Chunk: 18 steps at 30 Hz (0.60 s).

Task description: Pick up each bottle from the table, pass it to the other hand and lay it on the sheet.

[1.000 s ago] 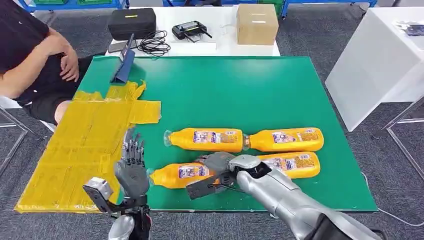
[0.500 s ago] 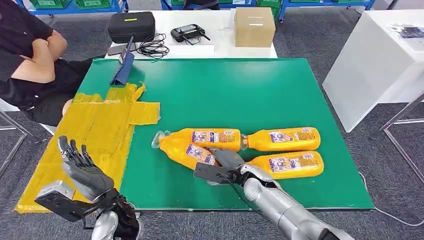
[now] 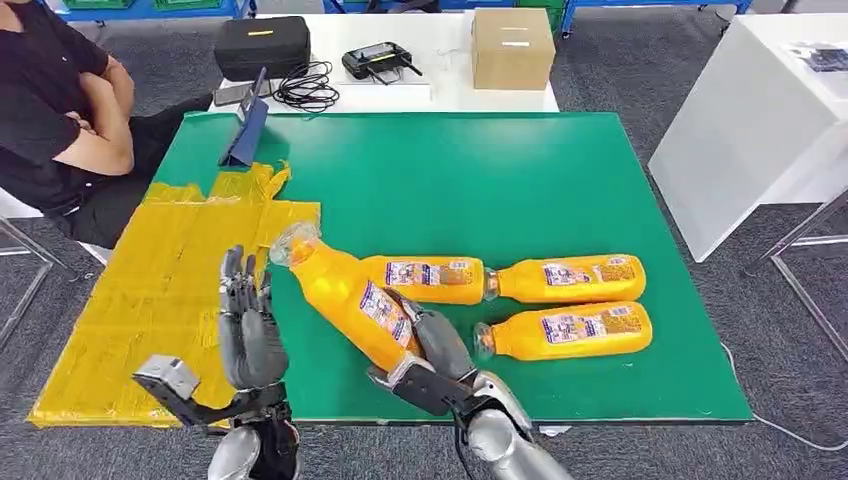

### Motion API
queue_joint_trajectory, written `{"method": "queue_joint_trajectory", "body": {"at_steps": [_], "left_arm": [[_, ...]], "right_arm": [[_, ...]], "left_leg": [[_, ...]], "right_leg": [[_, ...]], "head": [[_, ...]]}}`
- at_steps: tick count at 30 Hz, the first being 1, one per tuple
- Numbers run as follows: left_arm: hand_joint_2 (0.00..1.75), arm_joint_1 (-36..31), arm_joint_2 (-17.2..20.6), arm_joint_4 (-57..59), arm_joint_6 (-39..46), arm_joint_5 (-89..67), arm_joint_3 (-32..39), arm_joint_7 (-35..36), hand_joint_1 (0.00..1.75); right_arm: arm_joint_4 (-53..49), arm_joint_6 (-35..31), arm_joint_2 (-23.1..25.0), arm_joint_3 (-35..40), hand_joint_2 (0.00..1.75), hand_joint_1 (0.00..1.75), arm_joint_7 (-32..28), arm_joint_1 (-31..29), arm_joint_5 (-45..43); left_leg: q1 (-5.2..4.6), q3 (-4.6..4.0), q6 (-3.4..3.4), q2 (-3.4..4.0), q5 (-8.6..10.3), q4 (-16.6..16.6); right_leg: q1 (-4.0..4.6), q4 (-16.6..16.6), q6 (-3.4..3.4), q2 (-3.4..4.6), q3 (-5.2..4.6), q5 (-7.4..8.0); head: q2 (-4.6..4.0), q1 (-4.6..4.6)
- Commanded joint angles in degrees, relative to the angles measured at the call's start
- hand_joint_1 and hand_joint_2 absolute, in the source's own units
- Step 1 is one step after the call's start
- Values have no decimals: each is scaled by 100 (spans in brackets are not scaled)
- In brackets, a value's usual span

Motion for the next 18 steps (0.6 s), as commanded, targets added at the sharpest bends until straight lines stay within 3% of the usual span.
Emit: {"method": "queue_joint_trajectory", "body": {"at_steps": [1, 18], "left_arm": [[175, -123, 406, 799, -1099, -187, -360, 39, 0], [175, -100, 284, 812, -1499, -418, -173, 19, 0]], "right_arm": [[-643, 253, -43, 105, 175, 175, -130, 165, 277], [-147, 563, 87, 793, 175, 175, 38, -130, 670]], "left_leg": [[-2, 1, 5, -3, 3, -13], [-3, -17, 5, 0, 2, -10]], "right_leg": [[-2, -11, -1, -3, 3, 2], [-3, -8, 0, 1, -13, 4]], "head": [[0, 0], [0, 0]]}}
